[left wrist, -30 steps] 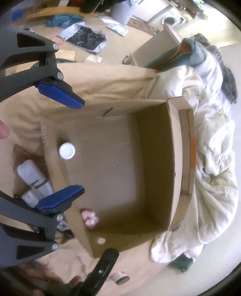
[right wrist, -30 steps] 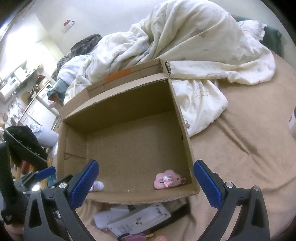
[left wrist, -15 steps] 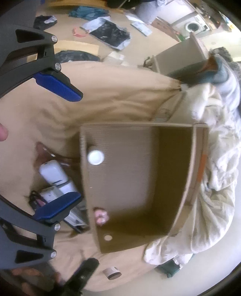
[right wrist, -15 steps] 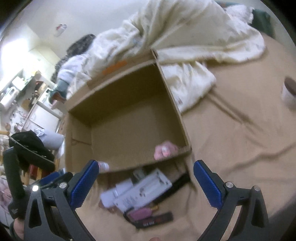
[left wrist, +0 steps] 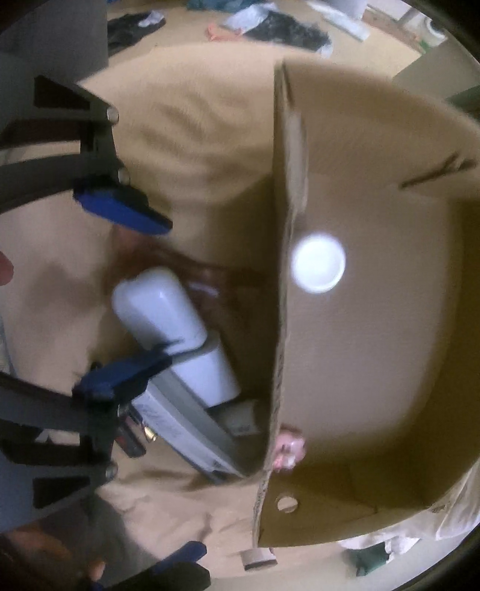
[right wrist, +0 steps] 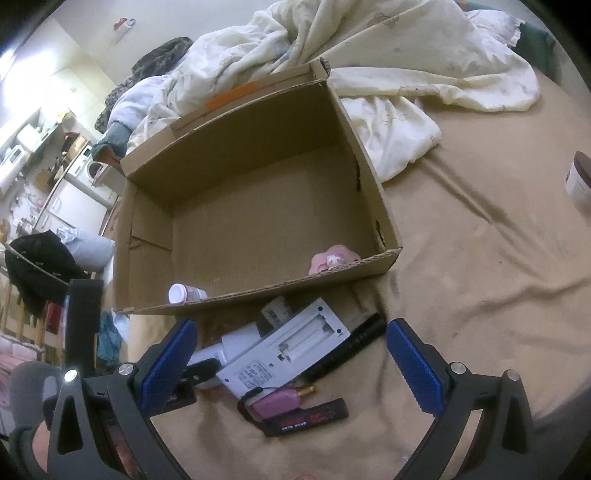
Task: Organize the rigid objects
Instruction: 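Withdraw the left gripper and grasp the white earbud case, then lift the earbud case with the left gripper while the right gripper grasps the black power bank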
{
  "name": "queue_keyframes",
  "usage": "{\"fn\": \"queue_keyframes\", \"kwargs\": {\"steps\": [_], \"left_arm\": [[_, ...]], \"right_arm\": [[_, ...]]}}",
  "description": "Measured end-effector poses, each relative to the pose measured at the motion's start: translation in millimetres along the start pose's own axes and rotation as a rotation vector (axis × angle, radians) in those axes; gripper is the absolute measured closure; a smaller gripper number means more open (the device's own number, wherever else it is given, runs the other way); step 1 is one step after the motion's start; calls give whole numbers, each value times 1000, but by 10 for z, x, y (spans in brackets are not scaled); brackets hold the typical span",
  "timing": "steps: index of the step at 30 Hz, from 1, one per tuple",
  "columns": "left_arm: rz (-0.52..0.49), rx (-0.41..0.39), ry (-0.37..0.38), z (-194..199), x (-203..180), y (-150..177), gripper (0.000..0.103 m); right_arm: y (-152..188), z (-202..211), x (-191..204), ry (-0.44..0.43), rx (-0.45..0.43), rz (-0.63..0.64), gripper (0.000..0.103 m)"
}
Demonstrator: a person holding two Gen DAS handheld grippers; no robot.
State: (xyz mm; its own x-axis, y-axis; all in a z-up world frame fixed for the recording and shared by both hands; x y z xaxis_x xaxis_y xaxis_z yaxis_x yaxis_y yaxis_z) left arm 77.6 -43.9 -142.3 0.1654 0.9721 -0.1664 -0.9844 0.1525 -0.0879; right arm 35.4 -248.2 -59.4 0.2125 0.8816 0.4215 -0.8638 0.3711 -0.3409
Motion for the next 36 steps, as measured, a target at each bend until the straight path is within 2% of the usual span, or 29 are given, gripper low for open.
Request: {"fn": "queue_keyframes", "kwargs": {"steps": [1,3,5,13,16,19,23,30,36], "left_arm": [[-16,-10,0,12,-34,-1,52],[-43,-27,12,43,-104,2,66],[-47,-34,67,61,-153,0,77],[-92,-23,74,-68,-339,-70,76],[-105,-9,85,-88,-368,-65,84],[-105,14,91,-87,-365,-29,84],[-111,2,86,-2,-353,48,84],[-173,-130,-10,546,-344,154,84],[-206,-226,-80,1091,-90,116,84]], "right_arm": [[-7,0,-11,-2,0,-5,0],[-20,-2,-33,-7,1,-16,0],[-28,-13,-45,-9,6,-25,0],[-36,-58,-59,5,16,-25,0],[-40,-74,-81,16,15,-32,0],[-33,-103,-83,30,19,-31,0],[-20,-122,-57,43,22,-15,0],[8,-107,-58,55,28,10,0],[22,-85,-118,68,40,3,0]]}}
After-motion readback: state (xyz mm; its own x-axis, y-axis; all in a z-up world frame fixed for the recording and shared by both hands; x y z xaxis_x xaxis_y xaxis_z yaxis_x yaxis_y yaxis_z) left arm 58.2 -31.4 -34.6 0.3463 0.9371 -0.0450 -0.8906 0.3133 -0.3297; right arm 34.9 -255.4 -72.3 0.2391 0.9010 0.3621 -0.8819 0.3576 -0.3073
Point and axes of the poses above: each gripper's, at about its wrist camera, not at the fingertips, and z roughly against the way its jaws point, x to its left, y to its underside, the point moved 1 cm from there along -z, roughly the way its jaws point, and after that the axes turned 7 degrees about -z, right-handed, at the moved point
